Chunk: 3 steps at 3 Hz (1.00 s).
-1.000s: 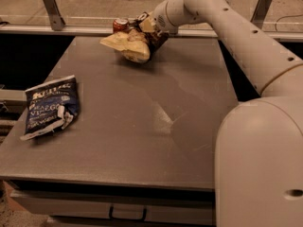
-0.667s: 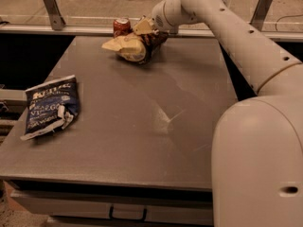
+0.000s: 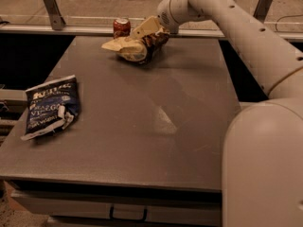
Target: Move brown chip bag near coke can
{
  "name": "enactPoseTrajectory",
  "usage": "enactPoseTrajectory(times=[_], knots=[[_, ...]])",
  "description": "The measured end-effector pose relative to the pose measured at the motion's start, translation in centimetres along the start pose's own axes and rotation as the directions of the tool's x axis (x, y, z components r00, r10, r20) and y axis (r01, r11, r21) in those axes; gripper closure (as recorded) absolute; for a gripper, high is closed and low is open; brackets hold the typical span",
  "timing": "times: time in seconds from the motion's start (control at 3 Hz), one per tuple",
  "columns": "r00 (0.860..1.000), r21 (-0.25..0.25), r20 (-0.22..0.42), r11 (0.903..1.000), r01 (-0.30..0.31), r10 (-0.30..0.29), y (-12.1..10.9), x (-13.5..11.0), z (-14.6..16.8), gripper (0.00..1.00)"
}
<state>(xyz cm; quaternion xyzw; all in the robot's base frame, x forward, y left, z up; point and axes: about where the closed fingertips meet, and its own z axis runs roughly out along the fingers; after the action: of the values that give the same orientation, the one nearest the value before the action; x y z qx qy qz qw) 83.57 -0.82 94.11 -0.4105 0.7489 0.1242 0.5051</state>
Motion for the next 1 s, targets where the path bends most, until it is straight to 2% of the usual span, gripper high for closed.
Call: enactPoseTrajectory(times=[0.33, 0.67, 1.0], knots=[[0.999, 0.016, 0.038, 0.9999, -0.001, 0.000, -1.8, 0.1, -5.6, 0.00], [0.994, 0.094, 0.098, 0.9951, 0.032, -0.041, -4.6, -1.1, -15.0, 0.00], [0.984, 0.197, 0.148, 0.9778, 0.071, -0.101, -6.5, -3.0, -23.8, 0.00]])
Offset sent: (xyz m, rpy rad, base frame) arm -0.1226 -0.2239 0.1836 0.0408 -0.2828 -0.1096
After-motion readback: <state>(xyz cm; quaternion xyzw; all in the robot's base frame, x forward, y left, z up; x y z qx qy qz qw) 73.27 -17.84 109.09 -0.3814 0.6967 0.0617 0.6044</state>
